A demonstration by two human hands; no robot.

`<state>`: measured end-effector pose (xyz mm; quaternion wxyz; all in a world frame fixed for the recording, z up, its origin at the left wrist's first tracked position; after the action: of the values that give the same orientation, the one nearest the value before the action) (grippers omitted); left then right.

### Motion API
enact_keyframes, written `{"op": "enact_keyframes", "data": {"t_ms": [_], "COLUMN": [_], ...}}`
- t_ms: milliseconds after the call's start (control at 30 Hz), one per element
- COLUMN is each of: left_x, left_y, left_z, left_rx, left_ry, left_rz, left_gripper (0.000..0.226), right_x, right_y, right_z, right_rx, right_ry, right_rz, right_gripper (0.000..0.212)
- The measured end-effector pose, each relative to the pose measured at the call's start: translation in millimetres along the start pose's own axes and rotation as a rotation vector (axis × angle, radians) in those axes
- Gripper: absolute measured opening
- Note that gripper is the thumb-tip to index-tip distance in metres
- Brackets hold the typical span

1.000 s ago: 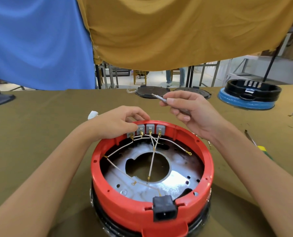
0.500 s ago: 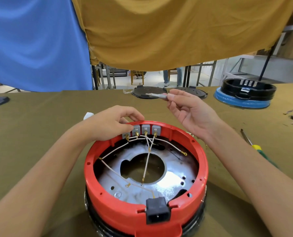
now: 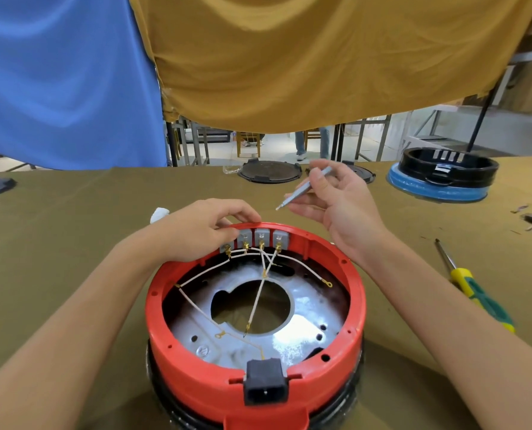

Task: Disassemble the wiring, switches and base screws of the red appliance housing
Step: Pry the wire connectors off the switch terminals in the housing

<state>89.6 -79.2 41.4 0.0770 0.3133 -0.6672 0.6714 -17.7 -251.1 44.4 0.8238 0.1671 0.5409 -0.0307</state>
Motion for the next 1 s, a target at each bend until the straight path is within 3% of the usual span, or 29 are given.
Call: {"op": "enact_keyframes", "data": {"t_ms": [200, 500, 600, 1000], "left_x": [6, 25, 27, 35], "left_y": [0, 10, 11, 14], "left_z": [-2, 3, 9, 21], "left_rx": [0.023, 0.016, 0.033, 0.113], "left_ry": [-0.017, 0.015, -0.039, -0.133], "left_rz": [0.043, 0.098, 0.130, 0.266], "left_gripper": [0.029, 0.001, 0.014, 0.017], "right_x": [-6, -10, -11, -11], "right_y": [11, 14, 17, 25], "right_z": [-4, -8, -9, -11], "right_rx": [-0.057, -0.032, -0.046, -0.140], "right_ry": [-0.096, -0.201, -0.225, -0.241], "right_rz": [-0.275, -0.529, -0.632, -0.843], "right_gripper": [0.005, 0.017, 0.014, 0.019]}}
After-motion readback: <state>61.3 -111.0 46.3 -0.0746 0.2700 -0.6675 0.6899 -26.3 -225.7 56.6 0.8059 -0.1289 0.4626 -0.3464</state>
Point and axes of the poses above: each hand's wrist, its own z-axis towards the middle knuckle, its own y-axis out of the palm, x = y × z, the point moved 5 cm from there along z, towards the middle knuckle, and after that the axes turned 15 degrees about -x, right-handed, at the moved point
